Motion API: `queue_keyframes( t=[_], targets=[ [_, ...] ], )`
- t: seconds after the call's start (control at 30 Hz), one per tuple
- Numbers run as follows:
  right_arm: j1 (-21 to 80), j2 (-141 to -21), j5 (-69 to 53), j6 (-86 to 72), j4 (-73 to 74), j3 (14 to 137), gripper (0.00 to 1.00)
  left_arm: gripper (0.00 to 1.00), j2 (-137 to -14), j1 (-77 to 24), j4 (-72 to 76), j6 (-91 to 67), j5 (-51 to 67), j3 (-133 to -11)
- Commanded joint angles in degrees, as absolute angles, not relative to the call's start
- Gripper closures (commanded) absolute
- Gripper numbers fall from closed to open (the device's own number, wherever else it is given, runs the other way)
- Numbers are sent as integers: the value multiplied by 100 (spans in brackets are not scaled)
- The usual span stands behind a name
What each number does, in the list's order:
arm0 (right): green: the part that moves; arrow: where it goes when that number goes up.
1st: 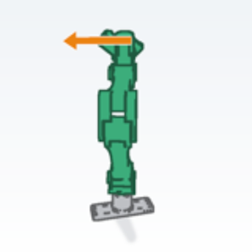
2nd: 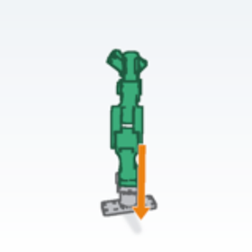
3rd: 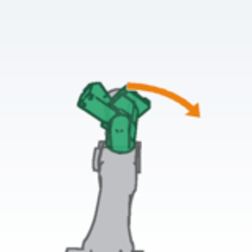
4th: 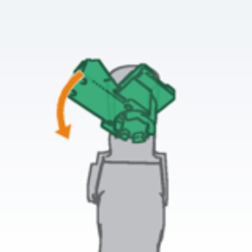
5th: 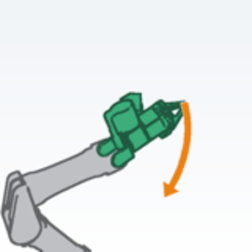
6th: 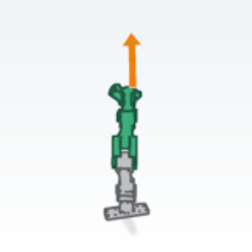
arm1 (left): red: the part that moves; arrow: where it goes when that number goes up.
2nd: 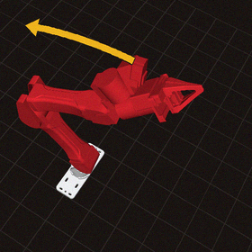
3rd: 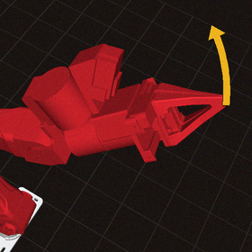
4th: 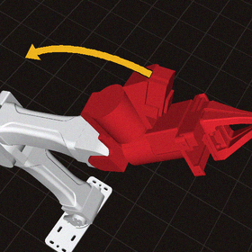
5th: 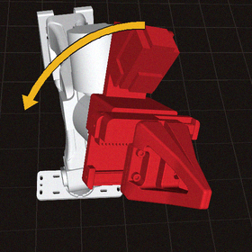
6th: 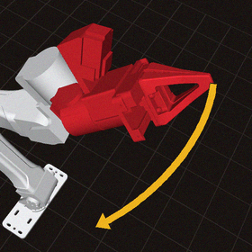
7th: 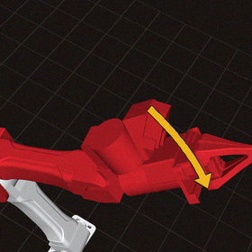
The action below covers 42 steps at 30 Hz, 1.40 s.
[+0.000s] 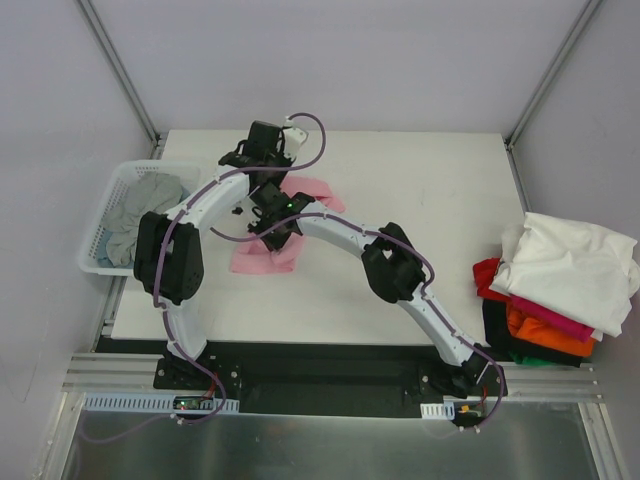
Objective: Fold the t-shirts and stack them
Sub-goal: Move the tshirt to the center of the board
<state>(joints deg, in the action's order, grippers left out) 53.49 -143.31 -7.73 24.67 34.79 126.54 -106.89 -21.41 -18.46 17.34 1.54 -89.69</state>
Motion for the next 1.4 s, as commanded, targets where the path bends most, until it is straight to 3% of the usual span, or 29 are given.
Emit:
queue_keyframes(
  t=[0.0,0.23,0.57,1.07,1.37],
  targets=[
    [5335,-13861,-738,2443,3884,12367,99,100,-10301,-2197,-1854,1687,273,-8877],
    [5326,-12967,-36,2917,4552,11779,99,100,-10309,-2180,-1784,1916,-280,-8965],
    [5037,-11164,2046,3630,5141,9994,99,100,-10231,-1837,-1758,1995,-589,-9027],
    [3394,-9862,2470,3735,5458,8983,99,100,-9124,-1811,-1758,2426,-1310,-8104],
    [2998,-9528,2514,3674,5484,8798,99,100,-9053,-1811,-1767,2373,-1319,-8148]
  ],
)
